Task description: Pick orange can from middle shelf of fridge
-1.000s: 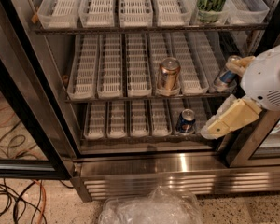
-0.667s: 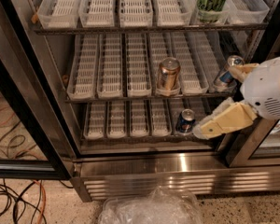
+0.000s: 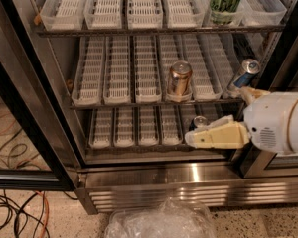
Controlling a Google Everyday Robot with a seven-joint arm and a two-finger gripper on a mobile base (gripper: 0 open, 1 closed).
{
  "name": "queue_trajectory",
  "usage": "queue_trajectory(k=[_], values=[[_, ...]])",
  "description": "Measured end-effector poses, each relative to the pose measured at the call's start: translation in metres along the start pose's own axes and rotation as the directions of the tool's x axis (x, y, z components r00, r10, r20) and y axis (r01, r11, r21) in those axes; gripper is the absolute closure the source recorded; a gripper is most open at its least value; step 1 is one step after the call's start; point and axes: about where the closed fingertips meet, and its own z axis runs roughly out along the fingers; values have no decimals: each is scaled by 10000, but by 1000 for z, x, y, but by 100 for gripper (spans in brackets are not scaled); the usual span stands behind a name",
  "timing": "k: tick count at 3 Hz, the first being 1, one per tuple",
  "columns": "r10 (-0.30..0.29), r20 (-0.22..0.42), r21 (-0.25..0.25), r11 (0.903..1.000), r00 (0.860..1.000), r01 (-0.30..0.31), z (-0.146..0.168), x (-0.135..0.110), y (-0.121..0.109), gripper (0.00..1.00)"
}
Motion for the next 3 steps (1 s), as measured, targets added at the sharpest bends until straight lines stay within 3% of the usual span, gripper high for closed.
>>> queue_trajectory(k=[1, 2, 3], values=[[591, 794, 762, 9950, 9951, -652, 17, 15, 8, 0], [1218, 1857, 1742, 9725, 9750, -1547, 25, 25, -15, 0], [1304, 2230, 2027, 9632, 9661, -1768, 22, 22, -15, 0]])
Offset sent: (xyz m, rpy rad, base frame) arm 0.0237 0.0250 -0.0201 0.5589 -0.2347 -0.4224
